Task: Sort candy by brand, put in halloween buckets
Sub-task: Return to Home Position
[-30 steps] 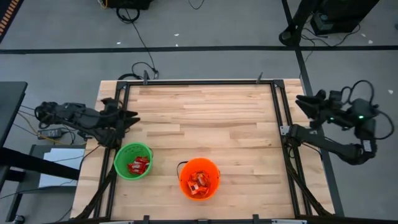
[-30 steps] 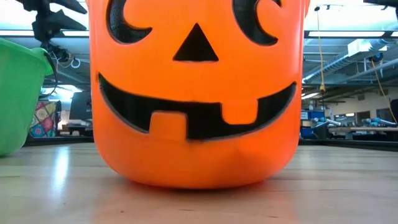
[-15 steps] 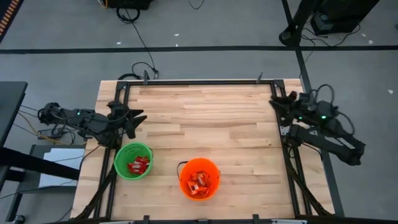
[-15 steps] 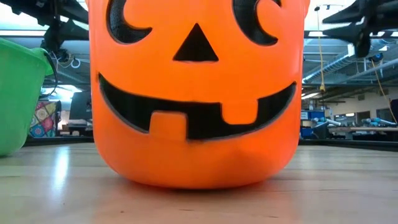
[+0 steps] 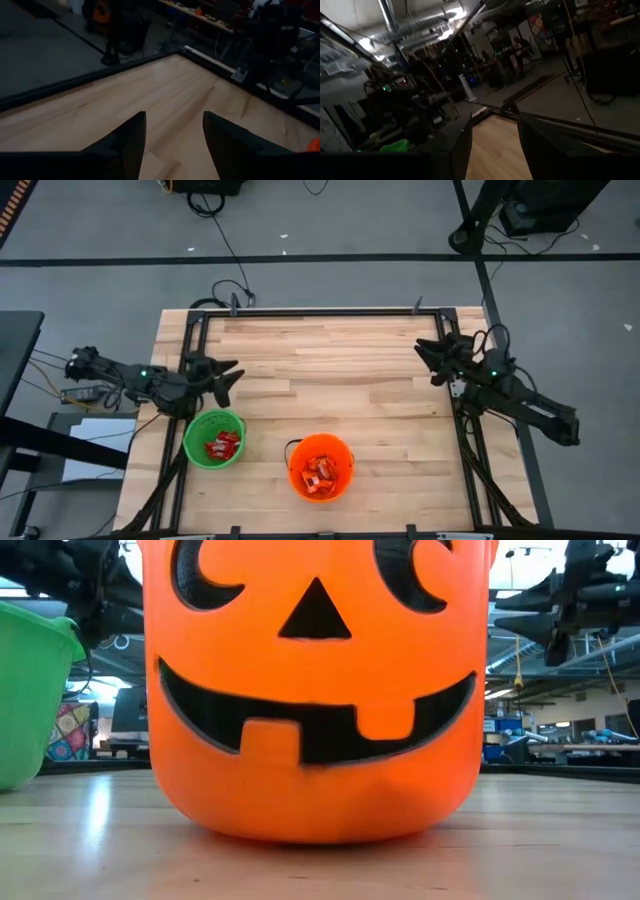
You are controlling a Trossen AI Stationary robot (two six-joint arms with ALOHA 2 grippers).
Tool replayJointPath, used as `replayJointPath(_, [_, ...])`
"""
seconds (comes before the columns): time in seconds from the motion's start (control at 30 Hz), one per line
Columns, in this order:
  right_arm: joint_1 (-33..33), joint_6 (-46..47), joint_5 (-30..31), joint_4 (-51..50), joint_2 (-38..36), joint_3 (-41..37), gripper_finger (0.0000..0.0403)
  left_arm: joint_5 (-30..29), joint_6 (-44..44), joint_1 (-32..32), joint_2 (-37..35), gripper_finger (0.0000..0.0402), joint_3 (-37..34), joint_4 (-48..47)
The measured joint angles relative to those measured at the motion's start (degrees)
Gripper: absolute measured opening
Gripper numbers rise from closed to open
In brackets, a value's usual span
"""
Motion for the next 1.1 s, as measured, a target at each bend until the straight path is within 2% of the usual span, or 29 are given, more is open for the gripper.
replayJointPath(0.1, [0.0, 0.5, 0.0, 1.9, 0.1, -2.0, 0.017, 0.2, -1.9, -0.1, -2.4, 0.0202, -1.6, -1.1])
replayJointPath(0.3, [0.0, 1.4, -0.3, 2.5, 0.0, -3.4, 0.017, 2.3, -6.7, -1.5, -11.9, 0.0202, -2.8, -8.0])
replayJointPath(0.53, [0.0, 1.9, -3.5, 7.1, 0.0, -6.1, 0.017, 7.6, -2.5, -3.3, -20.8, 0.0202, -2.8, -10.8])
replayJointPath(0.63, [0.0, 2.4, -4.6, 8.4, 0.0, -8.0, 0.017, 8.2, -3.5, -3.5, -20.8, 0.0202, -2.7, -14.8])
replayJointPath(0.77, [0.0, 2.8, -6.6, 7.7, 0.1, -8.6, 0.017, 11.7, -3.8, -3.5, -20.8, 0.0202, -4.4, -14.6])
replayJointPath(0.9, [0.0, 1.3, -9.4, 9.4, 0.1, -8.6, 0.017, 16.5, -1.9, -3.5, -20.8, 0.0202, -8.3, -8.7])
replayJointPath(1.1, [0.0, -0.2, -12.8, 14.5, 0.1, -8.6, 0.017, 24.3, 3.5, -3.5, -20.8, 0.0202, -18.5, 10.7])
